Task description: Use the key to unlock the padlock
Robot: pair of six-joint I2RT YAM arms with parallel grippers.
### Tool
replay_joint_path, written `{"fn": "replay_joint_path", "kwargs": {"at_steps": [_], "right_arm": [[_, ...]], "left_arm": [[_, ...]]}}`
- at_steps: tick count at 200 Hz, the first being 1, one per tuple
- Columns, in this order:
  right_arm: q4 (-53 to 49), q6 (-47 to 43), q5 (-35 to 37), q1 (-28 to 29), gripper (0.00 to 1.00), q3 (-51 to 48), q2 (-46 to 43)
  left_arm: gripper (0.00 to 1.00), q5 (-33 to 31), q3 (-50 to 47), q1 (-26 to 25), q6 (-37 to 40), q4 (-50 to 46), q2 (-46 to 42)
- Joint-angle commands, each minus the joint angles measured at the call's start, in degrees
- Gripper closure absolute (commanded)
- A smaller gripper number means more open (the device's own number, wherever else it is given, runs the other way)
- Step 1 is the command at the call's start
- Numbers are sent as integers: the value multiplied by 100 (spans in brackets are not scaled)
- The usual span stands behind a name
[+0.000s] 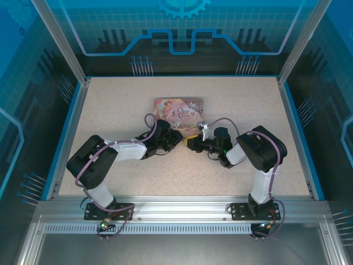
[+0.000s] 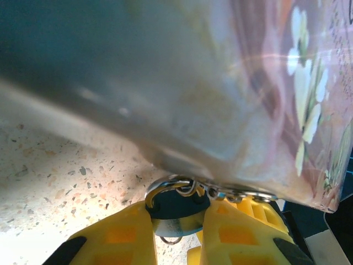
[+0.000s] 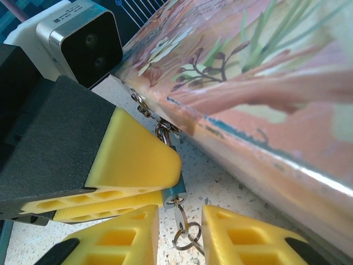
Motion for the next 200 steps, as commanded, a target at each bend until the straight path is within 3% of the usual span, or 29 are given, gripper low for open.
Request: {"fn": "replay_joint_path", "kwargs": {"at_steps": [1,38,85,104,147,200], "right_arm": [[-231,-40,-115,121,74,101,150],[-303,-23,-85,116,78,158,162],[-316,23,-48,97,100,160,57],[-380,70,-30,85,100,152,-17],[-840,561,96,113,100,192,-301],[-1707,1467,450,293,100,221,-712]], "left_arm": [[97,622,169,-159,-425,739,98],[97,618,189,-188,-525,819,86],[97,620,158,-200,-532,841,90],[96,585,160,-200,-416,712,60],[61,428,92,-198,-7,429,-204],[41,136,-369,-200,141,604,-767]]}}
